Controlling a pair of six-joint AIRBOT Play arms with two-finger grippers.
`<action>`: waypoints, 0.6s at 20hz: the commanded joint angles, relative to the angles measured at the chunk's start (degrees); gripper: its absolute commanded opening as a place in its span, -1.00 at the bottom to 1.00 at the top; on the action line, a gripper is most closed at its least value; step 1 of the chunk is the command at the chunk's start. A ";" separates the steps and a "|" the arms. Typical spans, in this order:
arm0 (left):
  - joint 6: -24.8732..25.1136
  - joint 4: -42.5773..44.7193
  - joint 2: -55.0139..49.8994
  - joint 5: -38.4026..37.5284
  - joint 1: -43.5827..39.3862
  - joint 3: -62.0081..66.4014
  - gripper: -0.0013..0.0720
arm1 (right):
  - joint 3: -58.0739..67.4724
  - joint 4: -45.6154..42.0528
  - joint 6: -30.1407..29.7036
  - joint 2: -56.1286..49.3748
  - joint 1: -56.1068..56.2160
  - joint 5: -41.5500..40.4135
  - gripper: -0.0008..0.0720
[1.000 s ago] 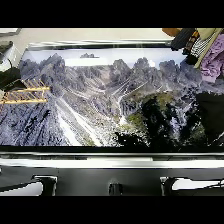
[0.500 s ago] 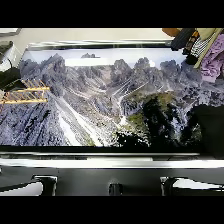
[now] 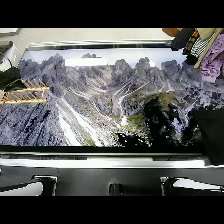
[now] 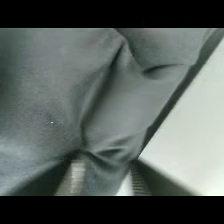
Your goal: Fold the clothes and pants, and hang the long-sleeved shirts on hangers.
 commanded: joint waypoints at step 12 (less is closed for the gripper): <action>5.60 7.98 -3.13 10.03 -1.53 -0.48 -0.92 | 13.25 27.45 -6.05 18.97 23.80 33.48 -0.30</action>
